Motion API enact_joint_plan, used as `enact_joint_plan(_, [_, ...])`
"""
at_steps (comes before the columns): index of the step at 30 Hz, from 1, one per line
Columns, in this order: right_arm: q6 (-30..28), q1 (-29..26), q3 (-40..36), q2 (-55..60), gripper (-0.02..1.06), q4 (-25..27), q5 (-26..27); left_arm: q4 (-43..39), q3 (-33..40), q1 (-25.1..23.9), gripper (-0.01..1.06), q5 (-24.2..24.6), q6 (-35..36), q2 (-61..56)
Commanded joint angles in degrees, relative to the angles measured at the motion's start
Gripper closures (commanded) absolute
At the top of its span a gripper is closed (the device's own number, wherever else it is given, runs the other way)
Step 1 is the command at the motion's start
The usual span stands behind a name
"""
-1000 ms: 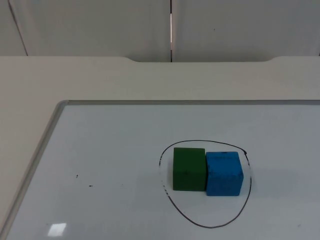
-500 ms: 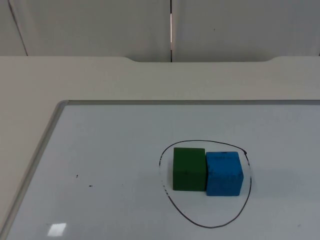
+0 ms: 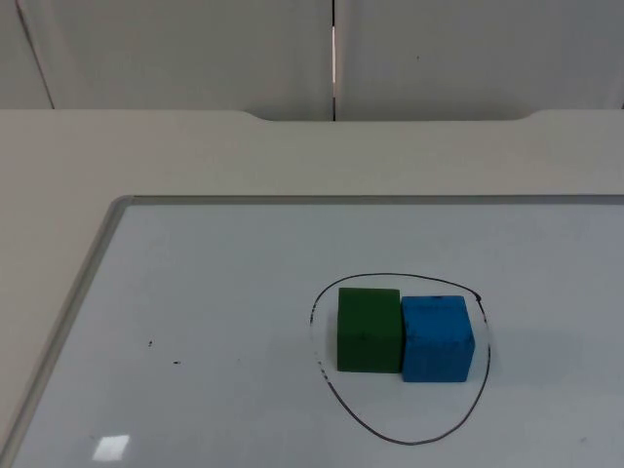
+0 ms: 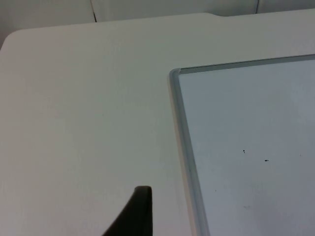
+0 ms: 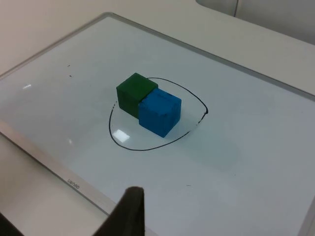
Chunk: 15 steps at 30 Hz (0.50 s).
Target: Push the two cubes into the marked area.
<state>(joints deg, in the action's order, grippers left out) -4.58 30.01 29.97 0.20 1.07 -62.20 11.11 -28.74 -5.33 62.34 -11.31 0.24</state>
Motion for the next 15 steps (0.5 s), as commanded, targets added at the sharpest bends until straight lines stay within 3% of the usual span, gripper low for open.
enact_joint_plan(1, [0.28, -0.07, -0.39, -0.20, -0.01, 0.54, 0.41, 0.10, 0.17, 0.37, 0.00, -0.33, 0.20, -0.24])
enact_joint_plan(15, [0.51, -2.39, -0.39, -0.20, -0.01, 0.66, 0.41, 0.10, 0.17, 0.37, 0.00, -0.33, 0.20, -0.24])
